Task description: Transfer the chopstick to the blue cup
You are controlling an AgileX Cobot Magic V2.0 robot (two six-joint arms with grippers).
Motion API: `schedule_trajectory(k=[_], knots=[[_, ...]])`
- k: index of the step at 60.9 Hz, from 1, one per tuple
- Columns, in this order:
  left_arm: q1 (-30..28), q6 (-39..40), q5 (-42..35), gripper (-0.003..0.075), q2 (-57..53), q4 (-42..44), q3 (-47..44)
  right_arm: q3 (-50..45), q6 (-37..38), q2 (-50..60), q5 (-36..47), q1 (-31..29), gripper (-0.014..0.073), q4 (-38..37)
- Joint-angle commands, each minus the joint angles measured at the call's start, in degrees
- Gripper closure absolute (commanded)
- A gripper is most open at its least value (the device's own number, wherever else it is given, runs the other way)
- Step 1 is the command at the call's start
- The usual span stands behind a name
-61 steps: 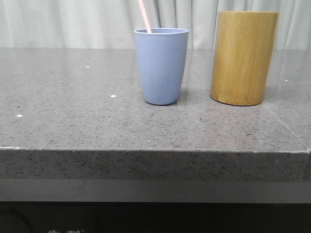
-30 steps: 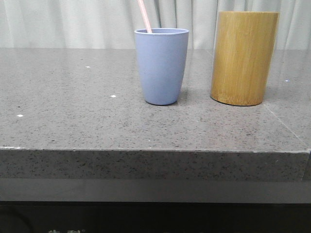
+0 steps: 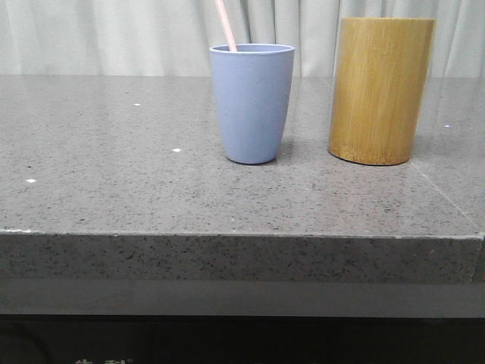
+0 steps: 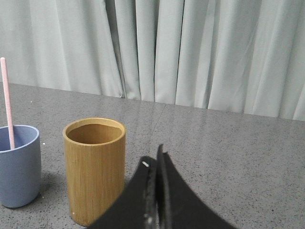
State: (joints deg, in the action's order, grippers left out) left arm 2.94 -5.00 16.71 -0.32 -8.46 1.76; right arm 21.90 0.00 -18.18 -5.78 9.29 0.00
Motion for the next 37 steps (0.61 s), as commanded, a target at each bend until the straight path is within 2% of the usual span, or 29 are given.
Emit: schedule_trajectory(k=[1, 37], knots=[[0.5, 0.1, -7.7, 0.0739, -0.2, -0.7, -1.3, 1.5, -0.3, -0.4, 4.9, -0.2, 0.0704, -0.3], [0.5, 0.1, -8.9, 0.0739, -1.5, -0.1, -2.3, 1.5, -0.3, -0.4, 4.8, -0.2, 0.0704, -0.3]])
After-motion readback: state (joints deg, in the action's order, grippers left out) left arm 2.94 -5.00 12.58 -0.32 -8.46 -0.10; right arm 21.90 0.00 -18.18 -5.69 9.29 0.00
